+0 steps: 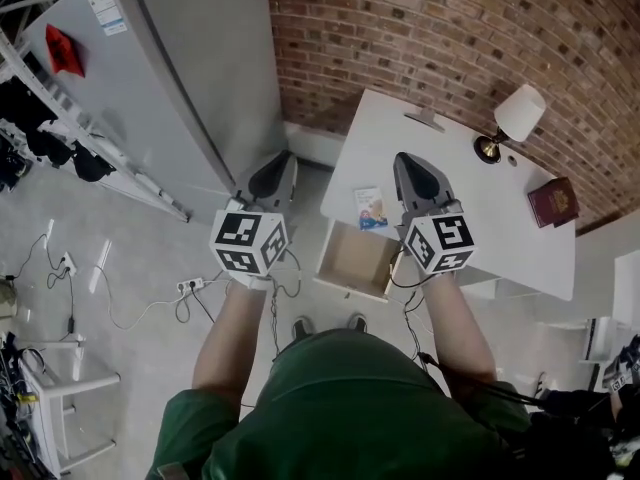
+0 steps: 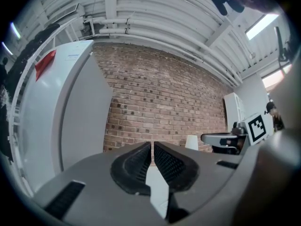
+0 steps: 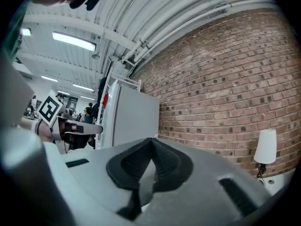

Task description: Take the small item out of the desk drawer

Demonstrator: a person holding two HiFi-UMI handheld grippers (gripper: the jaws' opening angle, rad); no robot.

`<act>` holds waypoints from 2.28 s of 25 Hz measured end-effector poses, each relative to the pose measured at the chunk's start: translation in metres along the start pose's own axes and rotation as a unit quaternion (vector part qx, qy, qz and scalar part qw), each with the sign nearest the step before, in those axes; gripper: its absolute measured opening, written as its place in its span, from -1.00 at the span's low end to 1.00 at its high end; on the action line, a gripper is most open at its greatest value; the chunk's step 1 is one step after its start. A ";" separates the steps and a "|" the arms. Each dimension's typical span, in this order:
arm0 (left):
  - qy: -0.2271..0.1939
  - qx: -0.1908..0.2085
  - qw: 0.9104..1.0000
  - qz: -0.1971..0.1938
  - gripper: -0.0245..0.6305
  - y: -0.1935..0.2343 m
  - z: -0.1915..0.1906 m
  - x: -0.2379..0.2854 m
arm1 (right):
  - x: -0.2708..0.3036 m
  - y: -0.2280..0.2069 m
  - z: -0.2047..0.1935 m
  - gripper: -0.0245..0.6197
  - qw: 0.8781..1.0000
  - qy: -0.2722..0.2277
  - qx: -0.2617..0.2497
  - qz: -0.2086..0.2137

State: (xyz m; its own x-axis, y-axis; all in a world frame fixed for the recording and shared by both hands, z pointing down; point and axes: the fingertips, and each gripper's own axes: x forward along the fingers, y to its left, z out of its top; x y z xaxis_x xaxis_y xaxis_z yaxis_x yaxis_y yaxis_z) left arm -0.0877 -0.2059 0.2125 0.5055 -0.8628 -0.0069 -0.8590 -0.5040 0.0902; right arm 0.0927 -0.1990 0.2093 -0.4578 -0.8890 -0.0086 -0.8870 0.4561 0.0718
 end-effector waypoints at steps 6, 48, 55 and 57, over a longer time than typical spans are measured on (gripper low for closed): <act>0.006 -0.008 1.000 -0.006 -0.89 0.005 -0.006 0.005 | 0.004 0.002 -0.003 -0.91 1.000 0.011 -0.011 -0.005; 0.031 -0.014 0.999 -0.013 -0.89 -0.017 -0.030 0.023 | -0.012 -0.021 -0.025 -0.92 1.000 0.026 -0.007 -0.010; 0.036 -0.012 0.999 -0.006 -0.89 -0.030 -0.036 0.034 | -0.015 -0.039 -0.032 -0.92 1.000 0.029 0.001 -0.002; 0.038 -0.012 0.999 -0.004 -0.89 -0.034 -0.037 0.038 | -0.016 -0.045 -0.034 -0.92 1.000 0.029 0.002 0.001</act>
State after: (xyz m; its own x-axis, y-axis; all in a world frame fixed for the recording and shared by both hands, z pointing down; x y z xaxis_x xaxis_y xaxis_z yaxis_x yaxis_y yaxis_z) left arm -0.0358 -0.2203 0.2464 0.5184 -0.8525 0.0678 -0.8529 -0.5096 0.1135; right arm 0.1420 -0.2072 0.2398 -0.4549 -0.8891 0.0495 -0.8867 0.4574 0.0673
